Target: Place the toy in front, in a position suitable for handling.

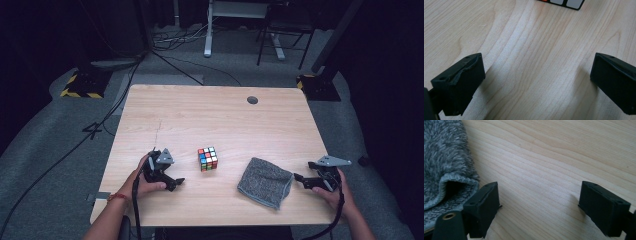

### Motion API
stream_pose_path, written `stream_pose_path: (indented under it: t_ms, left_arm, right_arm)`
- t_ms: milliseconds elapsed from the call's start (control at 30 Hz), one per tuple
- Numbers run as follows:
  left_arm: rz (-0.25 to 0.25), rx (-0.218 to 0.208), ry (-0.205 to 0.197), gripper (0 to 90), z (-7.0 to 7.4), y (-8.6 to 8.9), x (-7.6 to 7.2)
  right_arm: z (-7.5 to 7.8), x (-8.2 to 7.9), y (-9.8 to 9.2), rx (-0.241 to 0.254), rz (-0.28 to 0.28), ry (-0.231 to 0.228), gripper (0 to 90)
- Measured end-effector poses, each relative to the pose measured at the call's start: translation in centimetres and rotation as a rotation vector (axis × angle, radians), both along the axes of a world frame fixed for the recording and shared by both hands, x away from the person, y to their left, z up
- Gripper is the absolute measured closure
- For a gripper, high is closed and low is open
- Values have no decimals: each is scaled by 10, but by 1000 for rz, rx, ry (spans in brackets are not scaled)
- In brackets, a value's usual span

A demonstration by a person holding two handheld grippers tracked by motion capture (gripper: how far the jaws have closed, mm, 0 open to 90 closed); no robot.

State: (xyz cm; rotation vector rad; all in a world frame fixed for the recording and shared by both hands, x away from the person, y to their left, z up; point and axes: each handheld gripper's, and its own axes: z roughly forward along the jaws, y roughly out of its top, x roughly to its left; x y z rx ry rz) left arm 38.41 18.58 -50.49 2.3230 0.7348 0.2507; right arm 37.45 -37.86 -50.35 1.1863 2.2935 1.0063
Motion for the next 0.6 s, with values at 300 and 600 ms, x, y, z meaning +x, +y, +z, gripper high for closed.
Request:
stream_pose_path:
  t_ms: [300,600]
  left_arm:
    - [13,0,-1,2,0,-1,-1]
    - [14,0,-1,2,0,-1,-1]
  right_arm:
    - [0,0,0,0,-4,0,166]
    - [1,-2,-1,-13,-17,4,153]
